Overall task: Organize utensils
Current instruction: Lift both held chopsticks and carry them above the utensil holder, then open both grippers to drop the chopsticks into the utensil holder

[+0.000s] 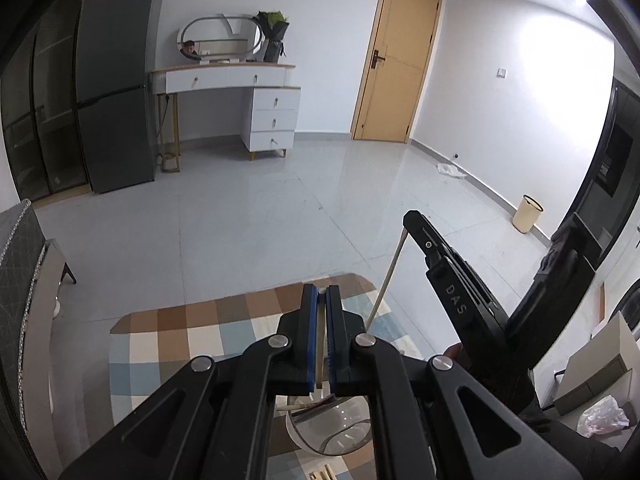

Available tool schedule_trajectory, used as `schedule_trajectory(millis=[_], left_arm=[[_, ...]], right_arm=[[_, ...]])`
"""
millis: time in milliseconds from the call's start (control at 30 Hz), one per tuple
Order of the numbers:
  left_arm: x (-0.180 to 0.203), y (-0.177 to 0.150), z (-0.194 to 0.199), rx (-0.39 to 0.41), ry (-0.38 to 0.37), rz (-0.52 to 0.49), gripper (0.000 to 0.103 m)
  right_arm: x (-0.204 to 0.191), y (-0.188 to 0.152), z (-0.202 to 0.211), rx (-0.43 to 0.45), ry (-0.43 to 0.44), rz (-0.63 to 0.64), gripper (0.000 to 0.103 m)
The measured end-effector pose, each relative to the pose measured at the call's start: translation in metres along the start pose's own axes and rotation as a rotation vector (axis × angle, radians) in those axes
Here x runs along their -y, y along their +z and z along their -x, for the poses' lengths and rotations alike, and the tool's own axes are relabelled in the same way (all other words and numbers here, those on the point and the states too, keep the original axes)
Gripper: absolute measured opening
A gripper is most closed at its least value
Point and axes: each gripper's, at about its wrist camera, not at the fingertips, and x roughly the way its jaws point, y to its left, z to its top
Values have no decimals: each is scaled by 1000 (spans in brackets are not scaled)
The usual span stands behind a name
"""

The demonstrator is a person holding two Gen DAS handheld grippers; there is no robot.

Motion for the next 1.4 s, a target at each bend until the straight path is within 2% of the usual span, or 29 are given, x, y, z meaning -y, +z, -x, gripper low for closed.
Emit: schedule_trajectory(millis=[267, 567, 767, 833, 867, 900, 967, 1033, 1067, 1167, 1300, 1400], left_arm=[[3, -13, -8, -47, -32, 11, 0], [15, -24, -13, -109, -44, 22, 0], [15, -31, -21, -173, -17, 40, 0], [13, -36, -23, -187, -9, 45, 7], [12, -40, -24, -199, -13, 59, 14], [10, -43, -24, -212, -15, 76, 20], [7, -49, -18, -217, -12, 106, 25], [7, -54, -6, -206, 9, 117, 30], [8, -54, -1, -199, 15, 121, 36], [13, -58, 26, -153, 44, 128, 50], [23, -64, 66, -76, 109, 118, 64], [31, -71, 92, -16, 127, 112, 65]], right_arm=[[-8, -8, 8, -41, 28, 84, 5], [-4, -23, 33, -177, 39, 138, 6], [-4, -26, 47, -276, 62, 133, 8], [-4, -28, 50, -331, 62, 140, 11], [-5, -29, 53, -352, 62, 148, 12], [-5, -28, 58, -364, 60, 152, 12], [-5, -26, 71, -359, 53, 145, 15], [-5, -28, 85, -355, 42, 139, 30], [-6, -27, 94, -352, 36, 139, 32], [-11, -27, 113, -346, 26, 142, 34], [-22, -23, 138, -319, 37, 140, 47], [-31, -19, 153, -296, 41, 141, 59]])
